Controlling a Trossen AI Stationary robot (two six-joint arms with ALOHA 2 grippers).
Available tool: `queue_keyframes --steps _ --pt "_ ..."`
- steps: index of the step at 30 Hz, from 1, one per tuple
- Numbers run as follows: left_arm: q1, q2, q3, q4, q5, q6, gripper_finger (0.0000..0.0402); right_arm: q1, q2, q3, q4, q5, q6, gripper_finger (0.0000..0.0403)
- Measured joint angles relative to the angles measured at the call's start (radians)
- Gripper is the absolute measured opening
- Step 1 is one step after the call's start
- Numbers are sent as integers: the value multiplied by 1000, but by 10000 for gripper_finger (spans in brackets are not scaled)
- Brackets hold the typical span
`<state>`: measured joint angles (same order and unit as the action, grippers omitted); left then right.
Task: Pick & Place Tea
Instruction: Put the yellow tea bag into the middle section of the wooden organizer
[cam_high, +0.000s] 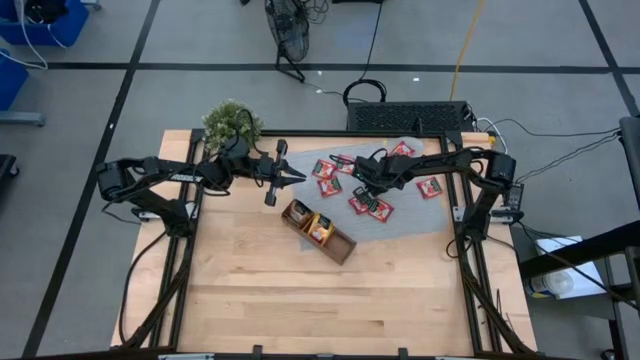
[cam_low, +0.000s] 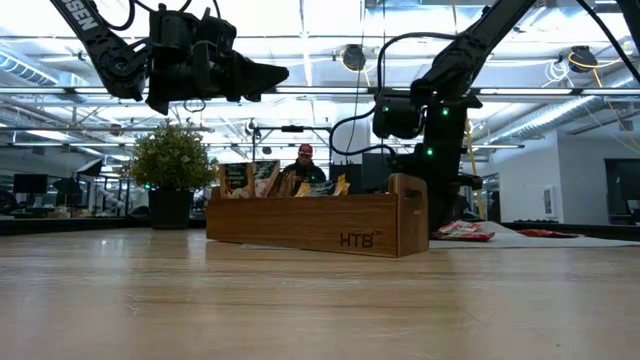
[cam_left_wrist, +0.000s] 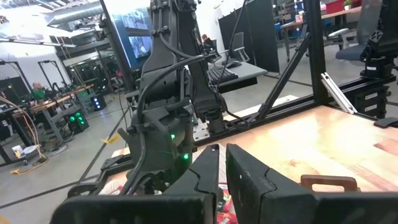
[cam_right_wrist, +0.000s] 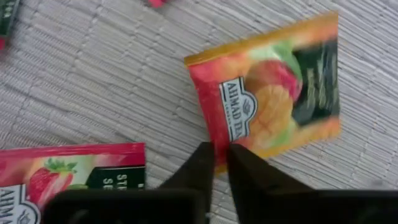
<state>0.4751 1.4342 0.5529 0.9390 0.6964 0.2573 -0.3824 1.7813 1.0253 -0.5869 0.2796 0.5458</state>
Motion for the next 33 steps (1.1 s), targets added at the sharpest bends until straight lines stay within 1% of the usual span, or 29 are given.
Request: queue_keyframes --steps 2,6,10,14,17,21,25,29,33 --pt "0 0 0 0 0 0 35 3 0 0 0 4 -26 9" --pt "0 0 0 0 0 0 35 24 0 -2 23 45 -98 4" --pt "0 0 0 0 0 0 35 80 -14 -7 48 143 -184 1" --pt "0 0 0 0 0 0 35 173 -59 -5 61 322 -273 0" --pt "0 0 0 0 0 0 35 266 -73 -5 82 505 -335 0" --pt "0 0 0 0 0 0 35 390 -69 -5 145 747 -418 0" --pt "0 0 0 0 0 0 35 496 -53 -5 226 937 -507 0" --pt "-6 0 0 0 1 -4 35 569 -28 -4 319 1071 -568 0" --pt "-14 0 0 0 2 -26 35 597 -5 -3 341 1134 -574 0"
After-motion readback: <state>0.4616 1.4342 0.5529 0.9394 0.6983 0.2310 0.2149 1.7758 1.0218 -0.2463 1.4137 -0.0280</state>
